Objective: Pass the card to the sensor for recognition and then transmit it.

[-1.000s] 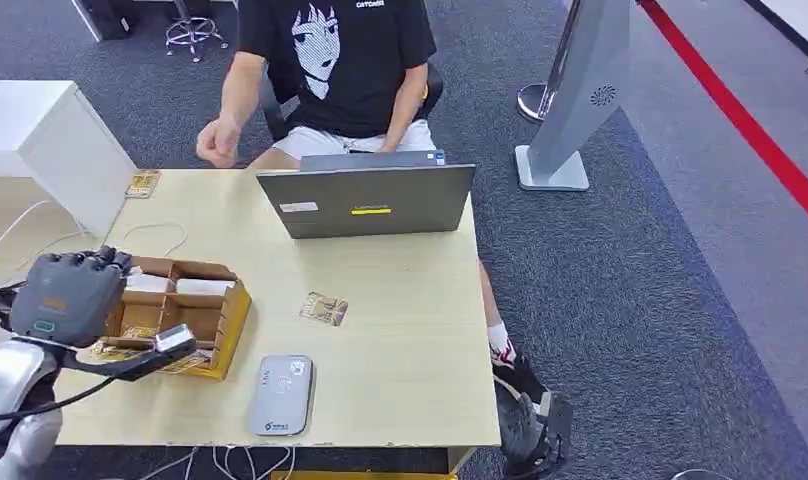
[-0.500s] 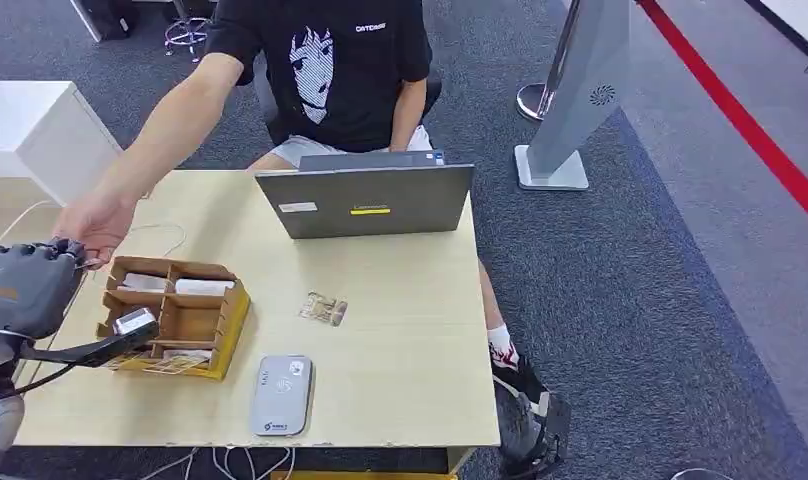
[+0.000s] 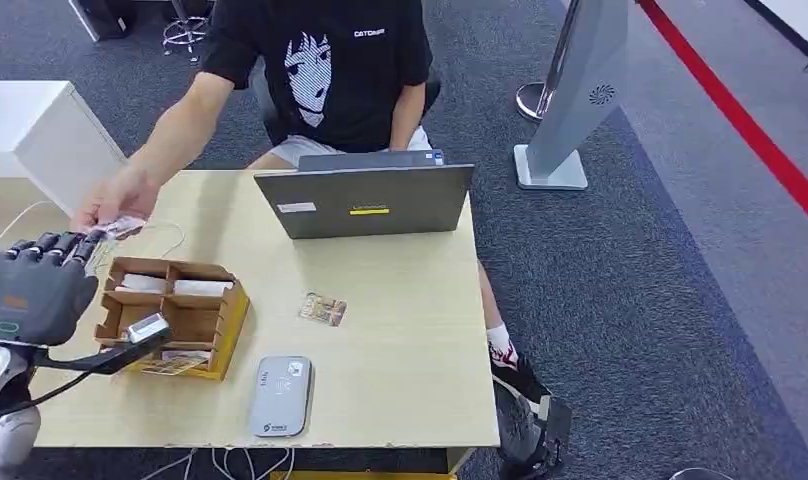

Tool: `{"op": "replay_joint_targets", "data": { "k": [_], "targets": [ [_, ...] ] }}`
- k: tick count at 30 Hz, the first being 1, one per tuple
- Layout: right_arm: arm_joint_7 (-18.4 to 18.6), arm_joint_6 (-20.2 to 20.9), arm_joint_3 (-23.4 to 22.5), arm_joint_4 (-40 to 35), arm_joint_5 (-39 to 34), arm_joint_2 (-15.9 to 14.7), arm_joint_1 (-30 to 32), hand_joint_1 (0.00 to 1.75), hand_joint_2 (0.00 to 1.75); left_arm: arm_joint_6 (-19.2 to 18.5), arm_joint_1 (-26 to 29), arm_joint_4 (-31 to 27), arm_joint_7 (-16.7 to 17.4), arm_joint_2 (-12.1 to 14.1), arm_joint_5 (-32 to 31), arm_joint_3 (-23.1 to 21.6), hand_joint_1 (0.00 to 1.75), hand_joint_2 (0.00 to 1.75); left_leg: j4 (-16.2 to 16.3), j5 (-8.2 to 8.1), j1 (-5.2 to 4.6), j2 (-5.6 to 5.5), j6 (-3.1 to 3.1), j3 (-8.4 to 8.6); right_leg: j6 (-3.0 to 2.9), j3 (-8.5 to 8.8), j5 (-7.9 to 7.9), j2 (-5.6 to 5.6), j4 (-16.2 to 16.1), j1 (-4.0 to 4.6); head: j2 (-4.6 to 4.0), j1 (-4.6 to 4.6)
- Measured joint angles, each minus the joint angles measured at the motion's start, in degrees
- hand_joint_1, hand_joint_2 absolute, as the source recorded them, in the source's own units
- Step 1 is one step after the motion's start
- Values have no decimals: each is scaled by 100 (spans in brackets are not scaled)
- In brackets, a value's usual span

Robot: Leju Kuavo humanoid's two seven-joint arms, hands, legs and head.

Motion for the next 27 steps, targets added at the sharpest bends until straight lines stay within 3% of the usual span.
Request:
{"op": "replay_joint_targets", "data": {
  "k": [9, 16, 23, 27],
  "targets": [
    [-42, -48, -170, -92, -197, -2, 173, 0, 175, 28, 1107, -1142, -33, -396, 321, 0, 0, 175, 0, -4, -4, 1, -1, -2, 0, -1, -4, 1, -5, 0, 0, 0],
    [-87, -52, -411, -179, -203, -4, 257, 0, 175, -188, 2146, -1847, -345, -514, 306, -35, 0, 175, -1, -9, -4, 10, -5, -1, -2, -4, -6, 9, -6, 0, 0, 2],
    [-116, -44, -706, -236, -46, -4, 277, 0, 175, -315, 2827, -2104, -306, -415, 361, -295, 0, 175, -1, -9, -2, 8, -6, -1, -3, -3, -7, 6, -5, 0, 0, -4],
    [-90, 13, -815, -251, 144, -2, 274, 0, 175, -266, 2924, -1948, 77, -400, -145, -428, 0, 175, -1, -8, -3, 3, -7, -1, -3, -2, -6, 2, -5, 1, 0, -7]
  ]
}}
